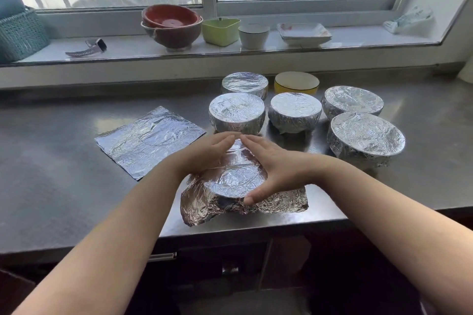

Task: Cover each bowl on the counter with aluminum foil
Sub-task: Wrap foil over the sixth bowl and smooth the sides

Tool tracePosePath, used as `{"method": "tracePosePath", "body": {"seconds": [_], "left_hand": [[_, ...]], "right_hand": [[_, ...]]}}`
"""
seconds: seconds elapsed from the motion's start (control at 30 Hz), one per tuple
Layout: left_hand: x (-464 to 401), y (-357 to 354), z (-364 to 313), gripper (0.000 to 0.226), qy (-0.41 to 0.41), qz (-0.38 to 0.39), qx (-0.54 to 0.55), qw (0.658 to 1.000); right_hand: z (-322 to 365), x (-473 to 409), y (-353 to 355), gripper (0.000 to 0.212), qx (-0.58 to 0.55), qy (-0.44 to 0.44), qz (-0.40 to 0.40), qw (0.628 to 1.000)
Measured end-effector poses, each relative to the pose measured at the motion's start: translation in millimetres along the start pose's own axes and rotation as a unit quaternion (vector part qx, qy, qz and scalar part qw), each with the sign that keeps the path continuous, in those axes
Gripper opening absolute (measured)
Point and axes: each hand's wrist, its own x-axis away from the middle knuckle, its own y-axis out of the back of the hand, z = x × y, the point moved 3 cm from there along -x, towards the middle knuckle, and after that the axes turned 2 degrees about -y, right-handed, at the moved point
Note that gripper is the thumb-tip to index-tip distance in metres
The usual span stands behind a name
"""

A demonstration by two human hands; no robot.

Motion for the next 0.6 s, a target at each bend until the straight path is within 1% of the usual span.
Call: {"method": "tracePosePath", "body": {"seconds": [0.03,0.07,0.1,0.13,0.17,0.2,0.23,0.27,0.33,0.4,0.43,0.47,0.53,0.6], "left_hand": [[5,-2,0,0.042,0.021,-0.012,0.056,0.998],[7,-3,5,0.045,0.019,-0.016,0.09,0.996],[11,-3,5,0.044,0.02,-0.023,0.122,0.992],[14,-3,3,0.038,0.021,-0.032,0.122,0.992],[14,0,0,0.044,0.008,-0.069,0.077,0.995],[17,5,-3,0.06,-0.014,-0.106,0.038,0.994],[21,8,-8,0.073,-0.049,-0.13,-0.007,0.99],[26,9,-14,0.081,-0.084,-0.137,-0.03,0.986],[37,3,-25,0.092,-0.116,-0.079,-0.017,0.99],[43,-7,-23,0.102,-0.125,-0.035,-0.058,0.99],[44,-11,-16,0.106,-0.122,-0.038,-0.062,0.99],[46,-13,-11,0.107,-0.118,-0.044,-0.038,0.991],[49,-15,-1,0.107,-0.096,-0.063,0.041,0.993],[54,-18,5,0.105,-0.087,-0.083,0.094,0.988]], "right_hand": [[0,0,0,0.13,-0.002,0.0,0.0,1.0],[0,-1,0,0.13,-0.004,0.0,-0.001,1.0],[0,-1,0,0.129,-0.006,0.0,-0.002,1.0],[0,-1,-1,0.129,-0.008,0.0,-0.003,1.0],[1,-1,-1,0.129,-0.01,0.001,-0.005,1.0],[0,-1,-1,0.129,-0.011,0.002,-0.006,1.0],[0,-2,-1,0.129,-0.011,0.003,-0.006,1.0],[0,-2,-1,0.128,-0.01,0.002,-0.004,1.0],[1,-3,0,0.129,-0.004,0.0,-0.001,1.0],[1,-5,1,0.13,0.007,0.004,-0.001,1.0],[1,-5,1,0.131,0.007,0.004,0.0,1.0],[1,-5,0,0.131,0.001,0.001,0.002,1.0],[-1,-4,-1,0.131,-0.024,-0.001,-0.001,1.0],[-3,-3,-3,0.132,-0.055,0.006,-0.013,0.998]]}}
